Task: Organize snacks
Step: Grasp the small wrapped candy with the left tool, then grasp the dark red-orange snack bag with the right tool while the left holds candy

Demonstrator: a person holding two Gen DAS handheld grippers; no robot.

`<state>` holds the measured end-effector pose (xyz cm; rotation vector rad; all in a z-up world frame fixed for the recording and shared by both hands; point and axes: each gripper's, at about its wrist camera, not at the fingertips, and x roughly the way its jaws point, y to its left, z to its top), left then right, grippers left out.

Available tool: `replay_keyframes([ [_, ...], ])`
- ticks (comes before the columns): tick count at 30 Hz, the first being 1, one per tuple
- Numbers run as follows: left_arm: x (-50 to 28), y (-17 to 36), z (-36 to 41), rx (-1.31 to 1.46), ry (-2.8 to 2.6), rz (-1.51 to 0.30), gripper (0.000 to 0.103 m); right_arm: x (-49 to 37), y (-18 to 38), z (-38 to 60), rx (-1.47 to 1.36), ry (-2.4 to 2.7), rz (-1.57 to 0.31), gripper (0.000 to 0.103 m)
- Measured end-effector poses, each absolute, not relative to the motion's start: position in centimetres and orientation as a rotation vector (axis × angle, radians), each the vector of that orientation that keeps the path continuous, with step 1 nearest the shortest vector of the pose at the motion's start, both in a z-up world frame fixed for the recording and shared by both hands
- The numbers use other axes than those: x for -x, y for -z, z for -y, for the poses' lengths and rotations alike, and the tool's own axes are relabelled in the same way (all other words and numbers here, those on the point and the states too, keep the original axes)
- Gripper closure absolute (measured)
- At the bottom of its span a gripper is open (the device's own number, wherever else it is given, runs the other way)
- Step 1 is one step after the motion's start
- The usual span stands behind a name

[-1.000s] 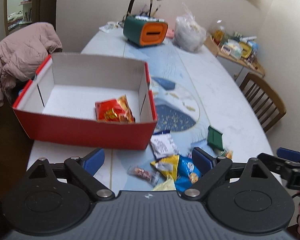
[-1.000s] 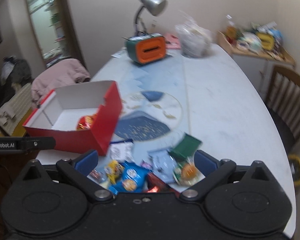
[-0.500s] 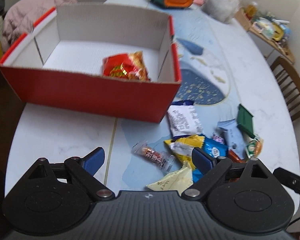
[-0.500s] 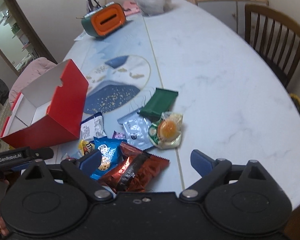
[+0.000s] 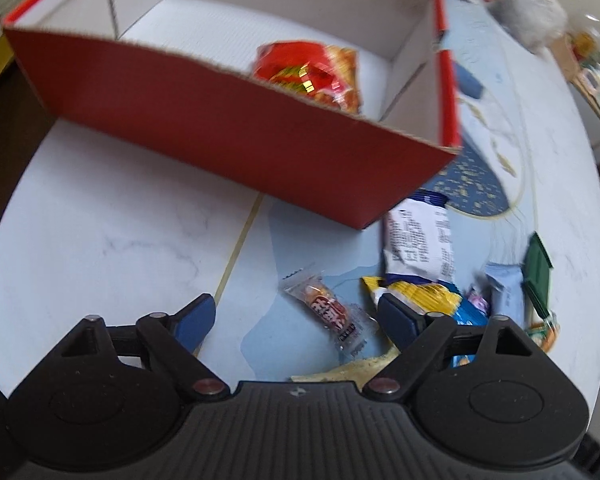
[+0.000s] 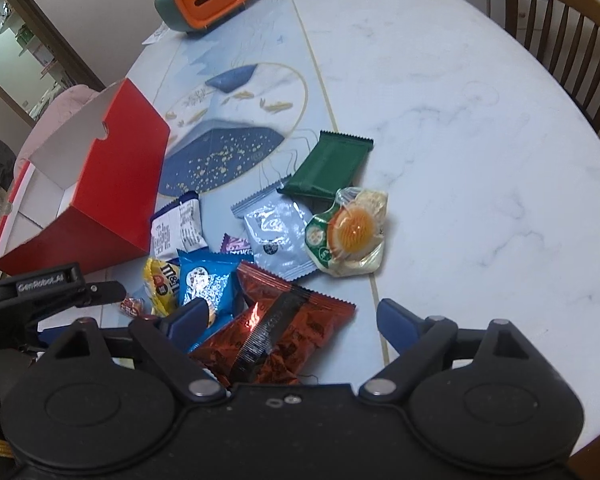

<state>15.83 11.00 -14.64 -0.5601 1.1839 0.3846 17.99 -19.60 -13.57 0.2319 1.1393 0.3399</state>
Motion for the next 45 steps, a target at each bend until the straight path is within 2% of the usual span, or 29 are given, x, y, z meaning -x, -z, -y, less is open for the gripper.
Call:
replay_keyframes([
  [2, -16.1, 15.1, -11.1, 0.58, -0.408, -1.194, 0.029, -18.1, 13.8, 19.6, -0.23, -0.341, -1.146, 0.012],
  [9, -16.8, 15.6, -10.7, 0.598, -0.44, -1.185, 0.034, -18.6, 14.5, 19.6, -0.228, -0.364, -1.171, 0.016],
  [15, -17.5, 15.5, -9.5, 0.588, -0.432, -1.183, 0.049, -18.8, 14.7, 19.3, -0.218, -0.396, -1.181, 0.023],
  [19, -17.6, 15.7, -8.8, 0.599, -0.41, -1.176, 0.071, -18.9, 14.9, 19.1, -0.22, -0.418, -1.188, 0.029],
  [23, -17.5, 16.1, -9.1, 0.627, -0.398, -1.166, 0.084, -18.9, 14.9, 19.1, -0.218, -0.434, -1.186, 0.036],
  [24, -17.4, 16.1, -9.3, 0.63, -0.398, -1.165, 0.086, -18.9, 14.9, 19.1, -0.219, -0.439, -1.185, 0.041],
  [28, -17.0, 16.2, -9.8, 0.639, -0.389, -1.156, 0.088, -18.8, 14.8, 19.1, -0.218, -0.443, -1.168, 0.056],
  [34, -16.1, 15.9, -10.3, 0.632, -0.383, -1.153, 0.088, -18.4, 14.4, 19.3, -0.217, -0.444, -1.139, 0.069],
  [45, -14.5, 15.2, -11.2, 0.624, -0.368, -1.143, 0.088, -17.3, 13.5, 20.0, -0.235, -0.41, -1.102, 0.075],
])
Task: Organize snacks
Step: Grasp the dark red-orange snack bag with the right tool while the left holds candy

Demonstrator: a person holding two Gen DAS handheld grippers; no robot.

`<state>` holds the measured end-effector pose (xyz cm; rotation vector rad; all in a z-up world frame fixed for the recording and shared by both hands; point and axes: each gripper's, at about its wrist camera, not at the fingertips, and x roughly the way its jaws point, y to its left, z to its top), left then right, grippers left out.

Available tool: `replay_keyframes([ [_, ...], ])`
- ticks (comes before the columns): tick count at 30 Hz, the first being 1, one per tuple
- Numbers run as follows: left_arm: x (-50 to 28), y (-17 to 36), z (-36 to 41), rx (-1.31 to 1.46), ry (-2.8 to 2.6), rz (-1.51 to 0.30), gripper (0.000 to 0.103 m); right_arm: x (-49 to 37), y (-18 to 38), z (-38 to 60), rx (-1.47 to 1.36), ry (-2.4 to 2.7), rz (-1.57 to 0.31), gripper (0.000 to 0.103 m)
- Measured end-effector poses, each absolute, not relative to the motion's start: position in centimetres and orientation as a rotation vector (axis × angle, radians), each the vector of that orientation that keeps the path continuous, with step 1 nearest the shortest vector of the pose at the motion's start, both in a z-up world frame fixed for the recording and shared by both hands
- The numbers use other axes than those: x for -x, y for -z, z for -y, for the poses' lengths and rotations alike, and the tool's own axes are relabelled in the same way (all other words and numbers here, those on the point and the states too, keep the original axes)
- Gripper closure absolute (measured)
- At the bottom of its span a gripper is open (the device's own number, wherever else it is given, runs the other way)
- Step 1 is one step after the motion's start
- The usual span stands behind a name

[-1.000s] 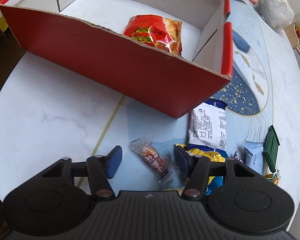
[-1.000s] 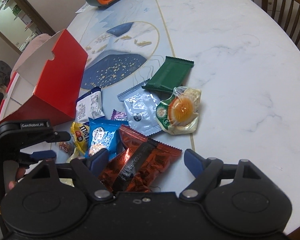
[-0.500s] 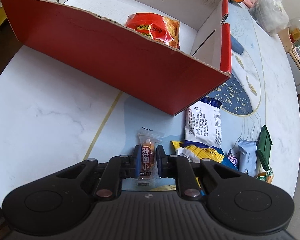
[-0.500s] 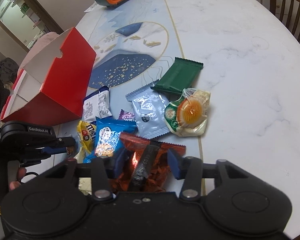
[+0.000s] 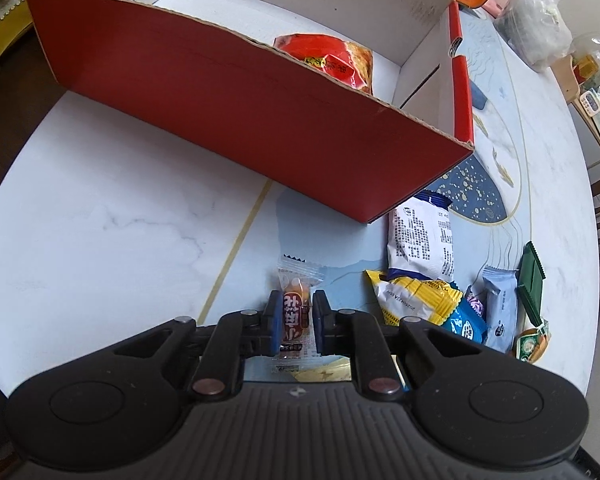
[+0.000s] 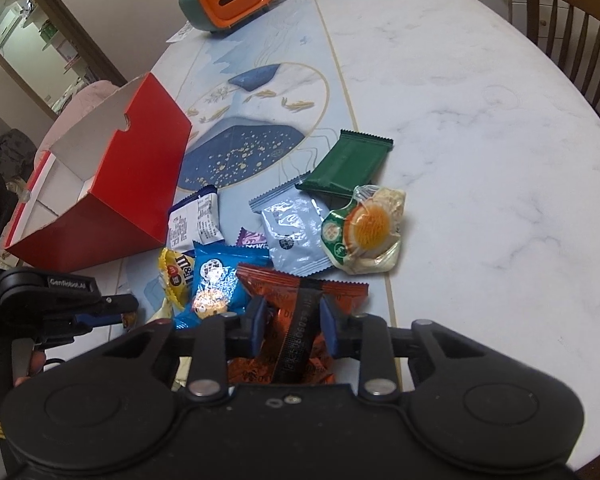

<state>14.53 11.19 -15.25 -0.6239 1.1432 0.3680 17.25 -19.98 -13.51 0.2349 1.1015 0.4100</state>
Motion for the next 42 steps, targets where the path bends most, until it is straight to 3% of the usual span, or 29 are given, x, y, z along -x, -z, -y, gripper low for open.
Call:
replay_keyframes([
  [7, -13.4, 14.1, -11.7, 0.604, -0.34, -1.122, 0.088, -16.2, 11.8, 20.1, -0.237, -0.41, -1.041, 0.077],
  [20, -12.3, 14.0, -13.0, 0.597, -0.317, -1.123, 0.088, -16.8, 13.2, 21.3, -0.341, -0.304, -1.123, 0.072],
  [23, -12.1, 13.9, -13.2, 0.596, -0.313, -1.122, 0.088, -17.2, 13.2, 20.8, -0.343, -0.306, -1.137, 0.056],
  [24, -12.1, 13.9, -13.3, 0.596, -0.312, -1.122, 0.088, -17.4, 13.3, 20.5, -0.342, -0.306, -1.148, 0.036],
  [25, -12.1, 13.9, -13.3, 0.595, -0.311, -1.121, 0.088, -17.6, 13.4, 20.4, -0.345, -0.306, -1.156, 0.007],
  [26, -12.1, 13.8, -13.4, 0.593, -0.311, -1.119, 0.088, -17.7, 13.5, 20.3, -0.348, -0.302, -1.159, 0.0],
  [40, -11.7, 13.8, -14.0, 0.586, -0.3, -1.114, 0.088, -19.2, 16.8, 18.4, -0.339, -0.21, -1.271, 0.02],
  [42, -11.7, 13.8, -14.1, 0.585, -0.301, -1.114, 0.088, -19.2, 17.0, 18.1, -0.336, -0.219, -1.274, 0.031],
])
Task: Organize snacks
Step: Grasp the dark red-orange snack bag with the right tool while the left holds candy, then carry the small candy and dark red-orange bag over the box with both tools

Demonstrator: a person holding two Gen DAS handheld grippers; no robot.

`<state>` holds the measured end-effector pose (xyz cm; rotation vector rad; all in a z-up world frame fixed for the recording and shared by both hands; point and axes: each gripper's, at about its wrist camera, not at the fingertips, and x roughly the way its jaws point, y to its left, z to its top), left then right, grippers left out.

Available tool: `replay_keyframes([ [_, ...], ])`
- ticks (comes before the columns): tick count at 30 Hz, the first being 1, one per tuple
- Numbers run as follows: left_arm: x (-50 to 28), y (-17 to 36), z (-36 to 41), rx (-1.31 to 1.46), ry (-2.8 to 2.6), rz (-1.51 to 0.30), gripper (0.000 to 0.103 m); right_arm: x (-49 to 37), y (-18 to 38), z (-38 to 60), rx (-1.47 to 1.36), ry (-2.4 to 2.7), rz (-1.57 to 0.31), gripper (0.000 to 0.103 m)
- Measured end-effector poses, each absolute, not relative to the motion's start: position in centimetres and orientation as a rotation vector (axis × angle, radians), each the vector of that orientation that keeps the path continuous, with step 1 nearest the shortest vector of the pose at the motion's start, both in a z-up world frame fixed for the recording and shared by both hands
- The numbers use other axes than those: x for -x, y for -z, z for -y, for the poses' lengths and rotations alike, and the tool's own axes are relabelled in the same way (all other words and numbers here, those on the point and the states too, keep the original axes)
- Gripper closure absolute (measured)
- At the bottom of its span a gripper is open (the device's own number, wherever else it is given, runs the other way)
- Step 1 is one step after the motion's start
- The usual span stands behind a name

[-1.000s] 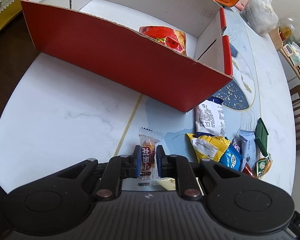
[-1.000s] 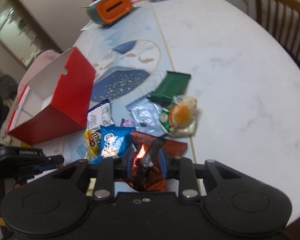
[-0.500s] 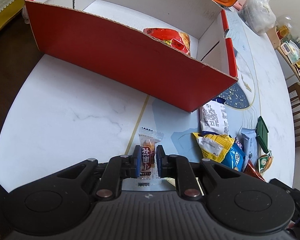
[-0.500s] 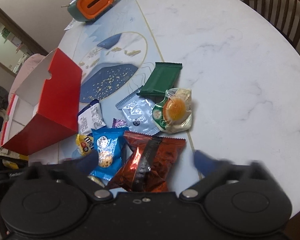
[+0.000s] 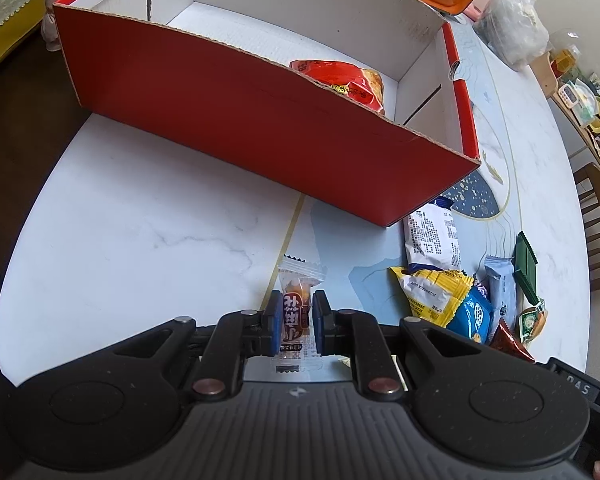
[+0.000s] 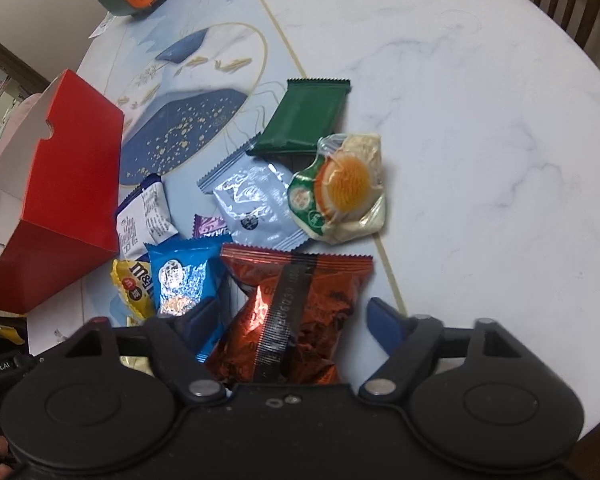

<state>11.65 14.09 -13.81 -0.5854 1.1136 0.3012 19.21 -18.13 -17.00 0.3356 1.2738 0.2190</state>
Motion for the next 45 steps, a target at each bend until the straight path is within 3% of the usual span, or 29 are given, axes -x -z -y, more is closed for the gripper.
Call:
replay_keyframes([
  [4, -11.6, 13.8, -14.1, 0.586, -0.302, -1.114, 0.088, -19.0, 16.8, 18.0, -0.329, -0.229, -1.256, 0.046],
  [12, -11.4, 13.8, -14.2, 0.584, -0.297, -1.108, 0.088, -18.0, 15.9, 18.3, -0.311, -0.244, -1.217, 0.055],
  [27, -10.2, 8.8, -14.9, 0.555, -0.245, -1.013, 0.088, -16.9, 9.1, 17.4, -0.276, -0.349, -1.089, 0.058],
  [45, -13.2, 3.3, -19.7, 0.531, -0.33, -0.903, 0.088, -22.3, 3.5, 7.7, -0.168, -0.581, -0.973, 0.058],
])
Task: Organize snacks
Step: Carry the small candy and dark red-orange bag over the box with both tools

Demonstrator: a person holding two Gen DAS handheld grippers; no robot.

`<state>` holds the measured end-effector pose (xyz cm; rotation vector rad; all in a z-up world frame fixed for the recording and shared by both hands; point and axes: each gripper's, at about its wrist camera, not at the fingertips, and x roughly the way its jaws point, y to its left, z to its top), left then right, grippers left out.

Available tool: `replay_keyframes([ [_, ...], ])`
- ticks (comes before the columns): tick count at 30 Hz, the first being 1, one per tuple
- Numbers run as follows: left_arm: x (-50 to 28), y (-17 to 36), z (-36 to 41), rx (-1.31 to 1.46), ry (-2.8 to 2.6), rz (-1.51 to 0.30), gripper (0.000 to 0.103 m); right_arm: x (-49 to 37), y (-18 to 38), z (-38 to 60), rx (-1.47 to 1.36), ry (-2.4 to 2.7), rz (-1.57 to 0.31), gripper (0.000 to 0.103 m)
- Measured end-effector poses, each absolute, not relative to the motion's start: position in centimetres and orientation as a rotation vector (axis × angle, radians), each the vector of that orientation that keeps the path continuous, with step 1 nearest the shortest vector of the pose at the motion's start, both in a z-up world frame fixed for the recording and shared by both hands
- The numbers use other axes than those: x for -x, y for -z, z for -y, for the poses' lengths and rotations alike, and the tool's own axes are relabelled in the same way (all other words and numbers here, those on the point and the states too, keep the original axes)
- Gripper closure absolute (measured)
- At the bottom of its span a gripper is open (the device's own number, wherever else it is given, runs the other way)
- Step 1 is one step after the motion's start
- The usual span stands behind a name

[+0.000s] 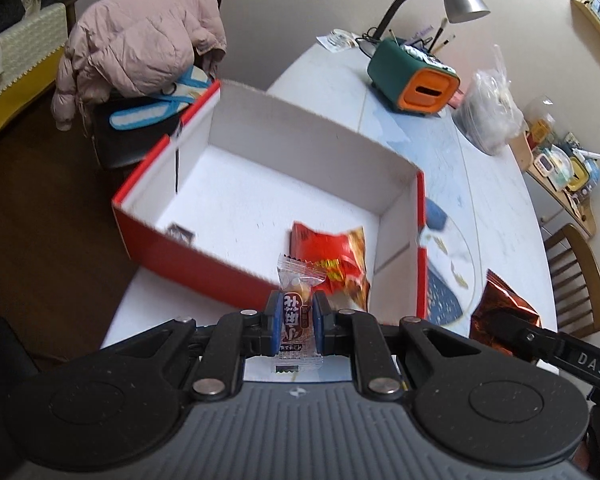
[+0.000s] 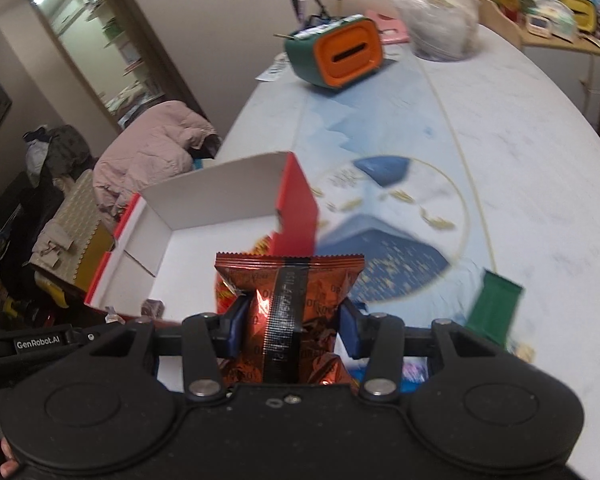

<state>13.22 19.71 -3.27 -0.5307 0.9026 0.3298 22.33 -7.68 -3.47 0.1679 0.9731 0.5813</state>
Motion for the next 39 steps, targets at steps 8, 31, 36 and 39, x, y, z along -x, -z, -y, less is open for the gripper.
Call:
replay_keyframes([
  [8, -16.9, 2.5, -21.7, 0.471, -0.364, -0.915, 0.088, -25.8, 3.3, 2.7, -0.104, -0.667, -0.964, 0.058],
  [31, -24.1, 8.8, -27.2, 0.436, -0.46, -1.083, 0.088, -31.2, 7.9, -8.1, 0.147, -0.823, -1.022, 0.058],
  [36, -24.4, 10.3, -27.5, 0.454, -0.467, -1.131, 0.088, -31.2, 8.6, -8.7, 0.174, -0.837, -1.038, 0.057],
  [39, -24.2, 10.8, -27.6, 0.471, -0.468, -1.145, 0.088, -31.3, 8.7, -8.7, 0.175, -0.834, -1.04, 0.057],
])
